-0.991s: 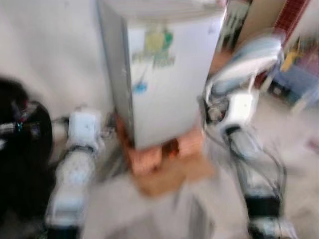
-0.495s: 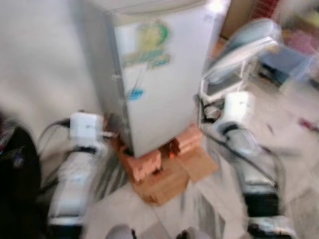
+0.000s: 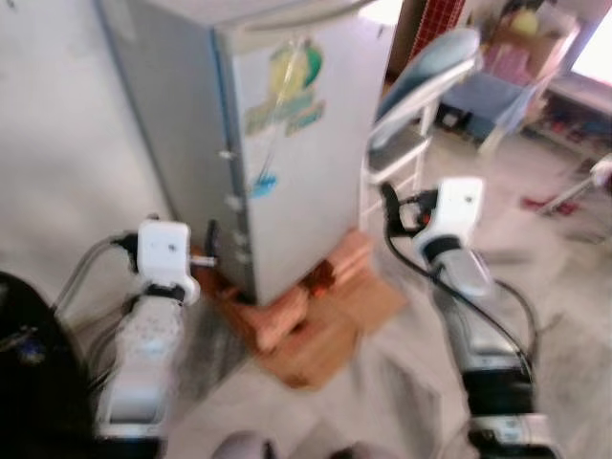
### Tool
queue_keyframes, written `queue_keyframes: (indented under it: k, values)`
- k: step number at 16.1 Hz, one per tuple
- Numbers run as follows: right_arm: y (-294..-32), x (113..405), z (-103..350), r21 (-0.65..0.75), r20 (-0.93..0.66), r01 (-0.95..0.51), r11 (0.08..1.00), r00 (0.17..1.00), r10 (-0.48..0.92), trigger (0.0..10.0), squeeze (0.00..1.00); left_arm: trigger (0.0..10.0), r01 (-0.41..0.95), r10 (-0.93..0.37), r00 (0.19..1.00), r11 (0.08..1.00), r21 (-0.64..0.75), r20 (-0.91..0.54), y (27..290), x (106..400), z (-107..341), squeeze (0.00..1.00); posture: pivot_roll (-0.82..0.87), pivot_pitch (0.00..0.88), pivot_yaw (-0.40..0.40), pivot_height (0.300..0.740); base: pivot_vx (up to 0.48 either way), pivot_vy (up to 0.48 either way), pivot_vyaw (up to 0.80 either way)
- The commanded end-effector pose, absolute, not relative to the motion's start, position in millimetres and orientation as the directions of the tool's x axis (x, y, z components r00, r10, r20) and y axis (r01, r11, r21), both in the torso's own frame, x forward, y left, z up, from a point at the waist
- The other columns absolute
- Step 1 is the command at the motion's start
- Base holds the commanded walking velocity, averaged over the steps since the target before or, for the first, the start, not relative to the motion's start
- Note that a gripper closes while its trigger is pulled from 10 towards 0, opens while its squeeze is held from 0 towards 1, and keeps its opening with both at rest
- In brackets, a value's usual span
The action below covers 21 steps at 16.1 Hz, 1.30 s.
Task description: Restocking fridge
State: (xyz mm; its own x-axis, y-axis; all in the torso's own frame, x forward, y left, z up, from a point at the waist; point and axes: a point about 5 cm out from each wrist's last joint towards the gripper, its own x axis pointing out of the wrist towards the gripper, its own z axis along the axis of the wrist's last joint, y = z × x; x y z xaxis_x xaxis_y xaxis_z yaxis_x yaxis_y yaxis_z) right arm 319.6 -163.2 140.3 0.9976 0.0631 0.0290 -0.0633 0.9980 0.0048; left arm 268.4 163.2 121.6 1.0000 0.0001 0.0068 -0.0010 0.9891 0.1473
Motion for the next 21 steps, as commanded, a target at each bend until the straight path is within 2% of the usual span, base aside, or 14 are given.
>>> queue_keyframes:
  k: [1,4,5,8,11,14,16,21]
  values:
    - [-166,323,147,0.002,0.051,-0.058,0.998,0.997,0.058,10.0,0.0,10.0,0.054,-0.056,0.998,0.986,0.157,0.006,164,265,125,0.0,0.18,0.053,-0.056,0.74,0.0,0.48,0.0]
    - [-165,331,149,-0.007,0.059,-0.065,0.998,0.996,0.065,10.0,0.0,10.0,0.215,-0.216,0.976,0.935,0.281,-0.027,170,259,123,0.0,0.18,0.053,-0.047,0.74,0.0,0.0,0.0]
    - [-166,330,147,-0.019,0.065,-0.049,0.999,0.997,0.05,10.0,0.0,10.0,0.216,-0.239,0.971,0.92,0.327,0.029,180,263,129,0.0,0.17,0.041,-0.049,0.74,0.0,0.0,0.0]
    - [-176,325,132,0.035,0.015,0.025,0.999,1.0,-0.026,10.0,0.0,10.0,0.143,-0.16,0.987,0.932,0.332,0.024,188,276,120,0.0,0.16,0.036,-0.041,0.74,0.405,0.201,0.0]
    - [-164,327,144,0.026,0.068,-0.015,1.0,0.998,0.014,10.0,0.0,10.0,0.115,-0.129,0.991,0.963,0.245,0.039,179,275,120,0.0,0.16,0.039,-0.032,0.74,0.48,0.0,0.0]
    - [-159,329,143,0.03,0.066,-0.023,0.999,0.998,0.021,10.0,0.0,10.0,0.177,-0.186,0.982,0.971,0.162,0.041,159,273,116,0.0,0.17,0.044,-0.036,0.74,0.456,0.0,0.0]
    - [-155,327,140,0.024,0.051,-0.035,0.999,0.998,0.034,10.0,0.0,10.0,0.183,-0.194,0.978,0.974,0.135,0.072,153,270,119,0.0,0.17,0.049,-0.041,0.74,0.0,0.15,-0.79]
    - [-157,323,141,0.024,0.052,-0.027,0.999,0.998,0.026,10.0,0.0,10.0,0.143,-0.153,0.985,0.982,0.12,0.078,157,270,120,0.0,0.16,0.06,-0.041,0.74,0.0,0.0,-0.8]
